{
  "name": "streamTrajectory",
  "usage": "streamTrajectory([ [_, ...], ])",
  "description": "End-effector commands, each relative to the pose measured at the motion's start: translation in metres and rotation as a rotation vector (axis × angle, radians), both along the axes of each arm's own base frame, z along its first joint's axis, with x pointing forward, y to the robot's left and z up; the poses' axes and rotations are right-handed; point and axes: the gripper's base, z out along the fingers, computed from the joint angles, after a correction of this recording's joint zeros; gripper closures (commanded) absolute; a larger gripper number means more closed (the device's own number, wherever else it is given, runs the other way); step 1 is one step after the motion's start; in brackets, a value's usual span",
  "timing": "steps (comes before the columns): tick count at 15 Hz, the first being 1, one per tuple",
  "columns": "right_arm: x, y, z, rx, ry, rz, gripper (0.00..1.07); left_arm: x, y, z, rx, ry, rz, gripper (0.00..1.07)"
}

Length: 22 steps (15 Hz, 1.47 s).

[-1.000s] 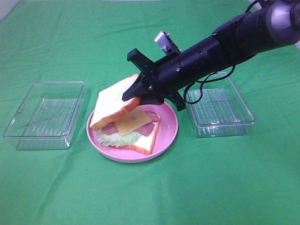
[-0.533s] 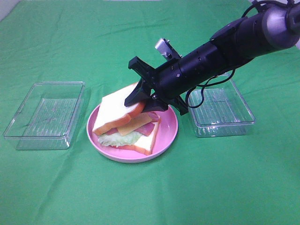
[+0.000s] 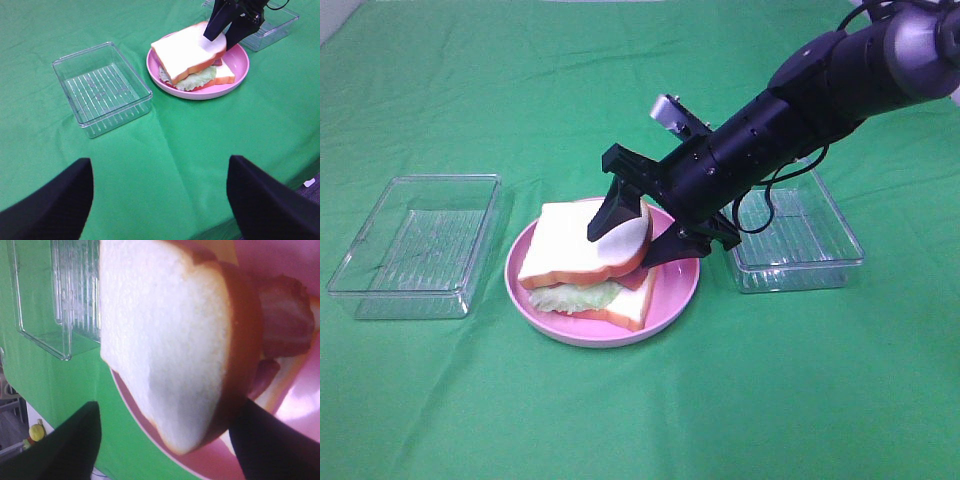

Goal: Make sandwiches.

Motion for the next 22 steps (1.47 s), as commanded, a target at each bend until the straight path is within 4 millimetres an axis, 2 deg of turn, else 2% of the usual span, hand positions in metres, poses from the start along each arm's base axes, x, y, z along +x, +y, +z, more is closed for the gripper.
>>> streamTrajectory([
  [1,-0.004,-0.004,0.006,-0.037,-0.003,0.039,0.39,-0.002,0.002,0.000,-0.011,-0.025,-0.002,0.35],
  [5,-0.010,-0.010,0.023,-0.080,-0.030,0.087,0.39,-0.002,0.002,0.000,-0.011,-0.025,-0.002,0.35],
  [7,-0.016,-0.017,0.032,-0.155,-0.042,0.138,0.39,-0.002,0.002,0.000,-0.011,-0.025,-0.002,0.35],
  [8,-0.023,-0.028,0.049,-0.243,-0.067,0.187,0.39,-0.002,0.002,0.000,-0.011,-0.025,-0.002,0.35],
  [10,-0.029,-0.037,0.066,-0.308,-0.107,0.194,0.39,-0.002,0.002,0.000,-0.011,-0.025,-0.002,0.35],
  [13,-0.046,-0.058,0.112,-0.424,-0.219,0.197,0.39,-0.002,0.002,0.000,-0.011,-0.025,-0.002,0.35],
  [15,-0.064,-0.076,0.147,-0.505,-0.290,0.180,0.39,-0.002,0.002,0.000,-0.011,-0.025,-0.002,0.35],
  [17,-0.081,-0.089,0.171,-0.543,-0.338,0.159,0.39,-0.002,0.002,0.000,-0.011,-0.025,-0.002,0.35],
  [18,-0.104,-0.102,0.199,-0.557,-0.398,0.134,0.39,-0.002,0.002,0.000,-0.010,-0.025,-0.003,0.35],
  [19,-0.121,-0.111,0.213,-0.550,-0.436,0.121,0.39,-0.002,0.002,0.000,-0.010,-0.025,-0.003,0.35],
  [20,-0.136,-0.118,0.222,-0.539,-0.476,0.107,0.39,-0.002,0.002,0.000,-0.010,-0.025,-0.003,0.35],
  [22,-0.169,-0.134,0.220,-0.542,-0.513,0.094,0.39,-0.002,0.002,0.000,-0.010,-0.025,-0.003,0.35],
])
